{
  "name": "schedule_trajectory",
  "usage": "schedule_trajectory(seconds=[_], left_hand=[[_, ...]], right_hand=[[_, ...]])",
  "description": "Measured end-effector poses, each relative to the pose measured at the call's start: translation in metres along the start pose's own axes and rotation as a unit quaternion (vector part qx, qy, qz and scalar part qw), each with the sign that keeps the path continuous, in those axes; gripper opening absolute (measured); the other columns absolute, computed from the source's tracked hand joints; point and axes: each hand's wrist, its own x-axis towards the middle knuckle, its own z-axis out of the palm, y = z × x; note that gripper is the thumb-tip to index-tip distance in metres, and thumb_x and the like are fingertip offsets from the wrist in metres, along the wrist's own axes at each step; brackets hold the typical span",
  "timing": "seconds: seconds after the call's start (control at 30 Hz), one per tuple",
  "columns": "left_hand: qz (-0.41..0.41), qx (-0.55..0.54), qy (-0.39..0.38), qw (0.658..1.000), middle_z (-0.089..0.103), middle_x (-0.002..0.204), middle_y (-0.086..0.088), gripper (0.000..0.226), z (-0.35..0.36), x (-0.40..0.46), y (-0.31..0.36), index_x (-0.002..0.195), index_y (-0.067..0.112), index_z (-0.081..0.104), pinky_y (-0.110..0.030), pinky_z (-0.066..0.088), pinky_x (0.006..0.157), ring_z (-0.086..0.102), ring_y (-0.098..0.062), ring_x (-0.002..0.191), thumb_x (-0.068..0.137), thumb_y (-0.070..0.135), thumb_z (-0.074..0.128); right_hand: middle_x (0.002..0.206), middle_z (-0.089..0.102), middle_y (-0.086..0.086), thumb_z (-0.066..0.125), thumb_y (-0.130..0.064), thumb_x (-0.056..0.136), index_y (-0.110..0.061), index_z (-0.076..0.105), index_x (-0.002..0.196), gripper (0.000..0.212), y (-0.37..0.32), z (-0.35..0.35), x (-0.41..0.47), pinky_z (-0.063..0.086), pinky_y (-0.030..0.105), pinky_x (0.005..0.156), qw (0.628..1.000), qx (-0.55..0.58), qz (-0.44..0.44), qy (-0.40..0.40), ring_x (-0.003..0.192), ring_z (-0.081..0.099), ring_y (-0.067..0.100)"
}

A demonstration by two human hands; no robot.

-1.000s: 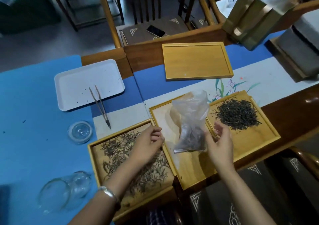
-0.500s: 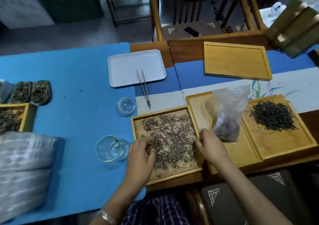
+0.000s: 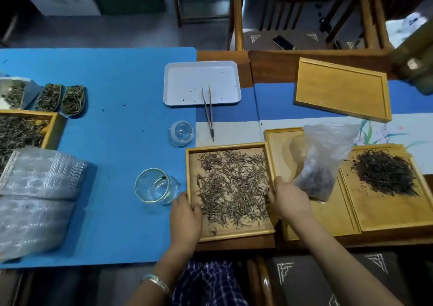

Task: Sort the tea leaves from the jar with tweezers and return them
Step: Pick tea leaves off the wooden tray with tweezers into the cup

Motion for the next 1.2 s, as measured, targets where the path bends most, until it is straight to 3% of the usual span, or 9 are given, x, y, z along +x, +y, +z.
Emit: schedule_trajectory(seconds=[0.13, 0.3, 0.4, 0.53, 0.77, 0.93, 1.03, 1.1, 1.2], left_hand=[[0.005, -0.007, 0.003, 1.000, 0.067, 0.108, -0.014, 0.022, -0.005, 0.009, -0.001, 0.115, 0.005, 0.063, -0.038, 0.050, 0.077, 0.063, -0.032, 0.099, 0.094, 0.012, 0.058], [0.022, 0.026, -0.004, 0.999, 0.064, 0.097, -0.015, 0.015, -0.008, 0.007, -0.002, 0.106, 0.007, 0.063, -0.030, 0.033, 0.060, 0.060, -0.029, 0.081, 0.094, 0.011, 0.056], [0.032, 0.020, 0.006, 0.999, 0.061, 0.100, -0.014, 0.021, -0.015, 0.001, 0.003, 0.112, 0.007, 0.063, -0.032, 0.034, 0.062, 0.058, -0.028, 0.083, 0.093, 0.012, 0.056], [0.036, -0.051, 0.027, 0.998, 0.060, 0.110, -0.010, 0.034, -0.029, -0.016, 0.016, 0.125, 0.009, 0.062, -0.038, 0.050, 0.082, 0.061, -0.025, 0.098, 0.092, 0.010, 0.058], [0.045, -0.184, 0.097, 0.977, 0.052, 0.097, 0.008, 0.035, -0.062, -0.036, 0.045, 0.124, 0.008, 0.063, -0.001, 0.041, 0.061, 0.058, 0.008, 0.081, 0.090, 0.003, 0.061], [0.052, -0.262, 0.114, 0.957, 0.064, 0.110, -0.005, 0.032, -0.101, -0.019, 0.072, 0.122, 0.014, 0.066, -0.012, 0.049, 0.074, 0.064, -0.013, 0.089, 0.092, 0.007, 0.058], [0.056, -0.320, 0.109, 0.940, 0.065, 0.105, 0.003, 0.021, -0.127, -0.003, 0.076, 0.117, 0.023, 0.062, -0.007, 0.047, 0.055, 0.064, 0.005, 0.073, 0.097, 0.018, 0.056], [0.055, -0.333, 0.095, 0.936, 0.065, 0.108, -0.001, 0.028, -0.143, 0.005, 0.071, 0.126, 0.024, 0.056, -0.005, 0.043, 0.052, 0.062, 0.003, 0.079, 0.099, 0.028, 0.054], [0.042, -0.352, 0.091, 0.931, 0.069, 0.111, -0.003, 0.029, -0.166, 0.016, 0.058, 0.130, 0.025, 0.055, -0.026, 0.052, 0.075, 0.064, -0.015, 0.094, 0.101, 0.028, 0.050]], right_hand=[[0.067, 0.055, 0.002, 0.043, -0.032, 0.095, -0.017, 0.037, 0.089, 0.016, 0.004, 0.003, -0.001, 0.037, 0.031, 0.049, 0.999, 0.026, -0.017, 0.022, 0.061, 0.062, 0.032], [0.061, 0.049, -0.001, 0.043, -0.030, 0.094, -0.019, 0.034, 0.085, 0.017, 0.007, -0.001, -0.007, 0.033, 0.029, 0.045, 0.998, 0.029, -0.041, 0.043, 0.054, 0.057, 0.029], [0.062, 0.055, 0.002, 0.044, -0.030, 0.095, -0.018, 0.036, 0.083, 0.019, 0.009, -0.011, -0.013, 0.033, 0.029, 0.044, 0.996, 0.029, -0.059, 0.058, 0.056, 0.061, 0.031], [0.063, 0.061, 0.006, 0.045, -0.030, 0.095, -0.015, 0.041, 0.080, 0.021, 0.011, -0.038, -0.020, 0.047, 0.035, 0.046, 0.994, 0.041, -0.066, 0.083, 0.058, 0.062, 0.031], [0.065, 0.062, 0.003, 0.051, -0.033, 0.092, -0.016, 0.048, 0.079, 0.021, 0.006, -0.107, -0.033, 0.044, 0.031, 0.048, 0.984, 0.065, -0.077, 0.147, 0.058, 0.058, 0.024], [0.051, 0.042, -0.004, 0.059, -0.026, 0.088, -0.015, 0.042, 0.067, 0.028, -0.021, -0.162, -0.032, 0.025, 0.030, 0.043, 0.967, 0.093, -0.116, 0.207, 0.050, 0.042, 0.025], [0.048, 0.041, -0.002, 0.061, -0.026, 0.086, -0.015, 0.039, 0.063, 0.034, -0.042, -0.184, -0.030, 0.027, 0.033, 0.046, 0.959, 0.123, -0.127, 0.222, 0.052, 0.046, 0.029], [0.049, 0.041, -0.003, 0.060, -0.028, 0.086, -0.018, 0.036, 0.062, 0.036, -0.060, -0.191, -0.027, 0.027, 0.034, 0.047, 0.957, 0.126, -0.140, 0.221, 0.052, 0.042, 0.026], [0.050, 0.041, -0.003, 0.059, -0.030, 0.087, -0.020, 0.033, 0.060, 0.038, -0.089, -0.194, -0.021, 0.029, 0.035, 0.048, 0.957, 0.124, -0.162, 0.206, 0.052, 0.039, 0.024]])
